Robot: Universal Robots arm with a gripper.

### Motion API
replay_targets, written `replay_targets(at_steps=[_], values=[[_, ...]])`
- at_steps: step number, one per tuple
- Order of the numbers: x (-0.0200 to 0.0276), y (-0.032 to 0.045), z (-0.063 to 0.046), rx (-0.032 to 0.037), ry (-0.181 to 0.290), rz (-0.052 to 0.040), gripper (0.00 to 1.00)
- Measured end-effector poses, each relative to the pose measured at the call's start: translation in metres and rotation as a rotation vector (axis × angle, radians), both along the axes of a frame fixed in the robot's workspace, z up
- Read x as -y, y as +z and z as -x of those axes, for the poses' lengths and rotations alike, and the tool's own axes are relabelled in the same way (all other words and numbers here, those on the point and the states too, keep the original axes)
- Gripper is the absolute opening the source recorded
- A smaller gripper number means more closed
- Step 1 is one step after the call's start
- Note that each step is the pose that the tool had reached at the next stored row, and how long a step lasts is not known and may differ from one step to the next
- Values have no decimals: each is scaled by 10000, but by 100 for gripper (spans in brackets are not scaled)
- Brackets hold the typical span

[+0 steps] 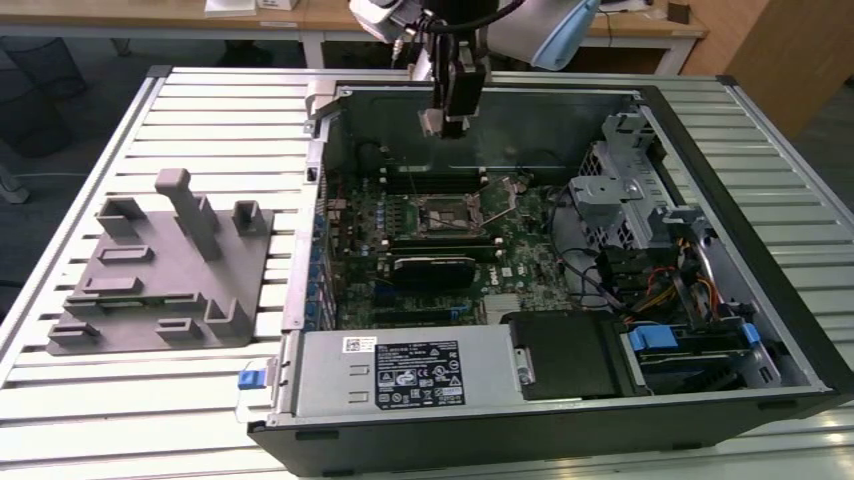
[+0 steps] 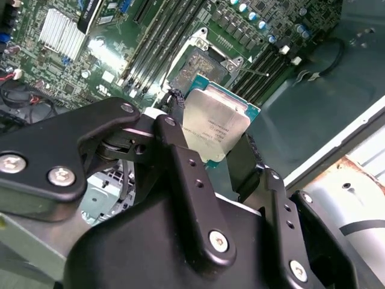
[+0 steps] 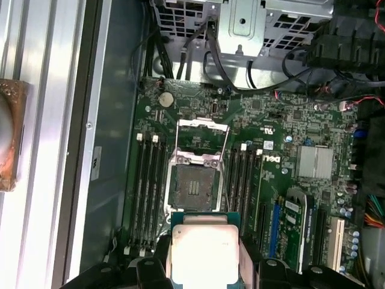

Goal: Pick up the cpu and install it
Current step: 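Place the cpu into insertion slot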

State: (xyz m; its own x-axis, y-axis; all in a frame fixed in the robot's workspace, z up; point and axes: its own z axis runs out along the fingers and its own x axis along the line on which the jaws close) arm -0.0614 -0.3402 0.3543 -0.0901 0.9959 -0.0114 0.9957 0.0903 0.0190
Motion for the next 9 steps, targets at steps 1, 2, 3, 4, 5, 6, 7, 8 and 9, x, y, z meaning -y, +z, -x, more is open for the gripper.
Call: replay_targets(at_steps=[1, 2, 3, 4, 5, 6, 7, 8, 9], values=[[0, -15, 0, 0, -6, 0, 53], [-2, -29, 0, -1, -12, 1, 53], [-5, -42, 0, -1, -19, 2, 53], [-7, -49, 0, -1, -22, 2, 53], [-7, -50, 0, -1, -22, 3, 53], [-7, -50, 0, -1, -22, 3, 53], [-6, -51, 0, -1, -22, 2, 53], [-7, -54, 0, 0, -23, 1, 53], [-7, -55, 0, 0, -22, 1, 53]])
